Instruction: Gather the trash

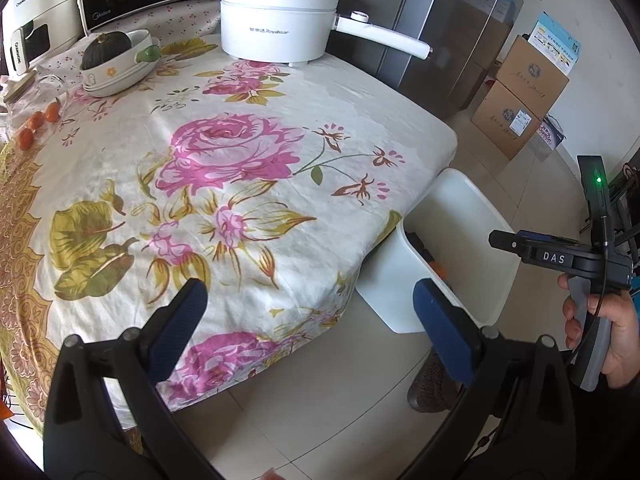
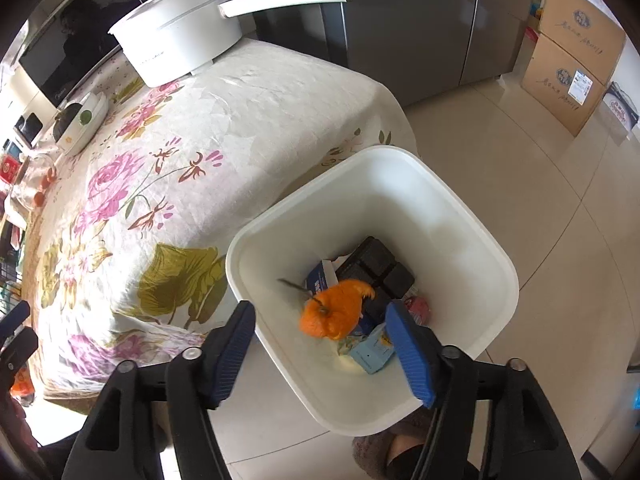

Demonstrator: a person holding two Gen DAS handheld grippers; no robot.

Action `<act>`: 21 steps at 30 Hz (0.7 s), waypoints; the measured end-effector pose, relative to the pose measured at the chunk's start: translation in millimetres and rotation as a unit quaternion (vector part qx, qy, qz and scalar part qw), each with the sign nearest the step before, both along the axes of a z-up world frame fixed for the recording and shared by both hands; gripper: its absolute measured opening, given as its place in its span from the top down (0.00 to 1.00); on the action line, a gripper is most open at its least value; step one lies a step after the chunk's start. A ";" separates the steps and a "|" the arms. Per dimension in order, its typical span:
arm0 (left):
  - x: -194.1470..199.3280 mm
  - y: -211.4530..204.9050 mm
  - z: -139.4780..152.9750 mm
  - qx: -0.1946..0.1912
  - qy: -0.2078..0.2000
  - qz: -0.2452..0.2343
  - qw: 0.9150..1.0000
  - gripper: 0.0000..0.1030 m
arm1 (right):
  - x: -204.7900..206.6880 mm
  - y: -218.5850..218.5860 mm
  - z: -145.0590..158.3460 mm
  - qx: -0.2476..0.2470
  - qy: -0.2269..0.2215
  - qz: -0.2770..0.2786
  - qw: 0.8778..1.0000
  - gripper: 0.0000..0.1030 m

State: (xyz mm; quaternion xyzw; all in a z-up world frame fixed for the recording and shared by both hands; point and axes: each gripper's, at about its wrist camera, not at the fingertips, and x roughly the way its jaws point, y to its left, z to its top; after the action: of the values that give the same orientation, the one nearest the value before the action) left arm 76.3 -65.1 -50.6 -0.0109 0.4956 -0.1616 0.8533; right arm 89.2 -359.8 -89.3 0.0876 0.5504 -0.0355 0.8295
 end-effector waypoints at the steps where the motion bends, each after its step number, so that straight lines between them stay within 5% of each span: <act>1: -1.0 1.3 1.0 -0.003 0.000 0.002 1.000 0.01 | -0.5 3.1 2.4 -0.005 -0.003 0.003 1.000 0.25; 3: -3.9 3.3 3.7 -0.009 -0.002 0.004 1.000 0.01 | -2.1 8.6 7.4 -0.010 -0.005 0.009 1.000 0.17; 21: -55.9 17.7 39.9 0.026 -0.091 0.076 0.993 0.01 | -79.9 85.2 83.0 -0.063 -0.164 0.068 0.982 0.12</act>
State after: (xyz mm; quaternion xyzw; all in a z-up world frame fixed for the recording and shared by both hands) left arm 20.4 -47.4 -10.7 -0.0114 0.4177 -0.0832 0.9047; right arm 9.3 -274.6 -6.3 0.0019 0.4084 0.0009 0.9128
